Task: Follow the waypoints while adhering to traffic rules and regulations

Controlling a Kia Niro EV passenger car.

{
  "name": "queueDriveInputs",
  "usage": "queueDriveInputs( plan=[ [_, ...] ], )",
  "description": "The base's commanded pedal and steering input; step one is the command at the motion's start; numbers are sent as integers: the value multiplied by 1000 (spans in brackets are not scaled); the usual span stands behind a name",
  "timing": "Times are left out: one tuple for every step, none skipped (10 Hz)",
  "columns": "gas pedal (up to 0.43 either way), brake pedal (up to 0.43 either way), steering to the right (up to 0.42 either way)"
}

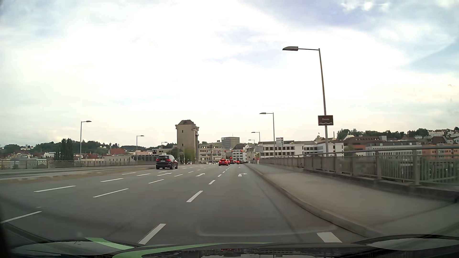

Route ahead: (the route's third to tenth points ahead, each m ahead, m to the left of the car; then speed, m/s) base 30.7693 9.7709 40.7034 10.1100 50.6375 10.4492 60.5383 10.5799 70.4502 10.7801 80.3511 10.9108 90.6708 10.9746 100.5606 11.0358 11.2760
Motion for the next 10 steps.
queueDriveInputs(
  plan=[
    [169, 0, -6],
    [157, 0, -6],
    [130, 0, -5],
    [98, 0, -6],
    [98, 0, -5],
    [98, 0, -6],
    [98, 0, -3],
    [98, 0, -3],
    [98, 0, -3],
    [98, 0, -3]
  ],
)
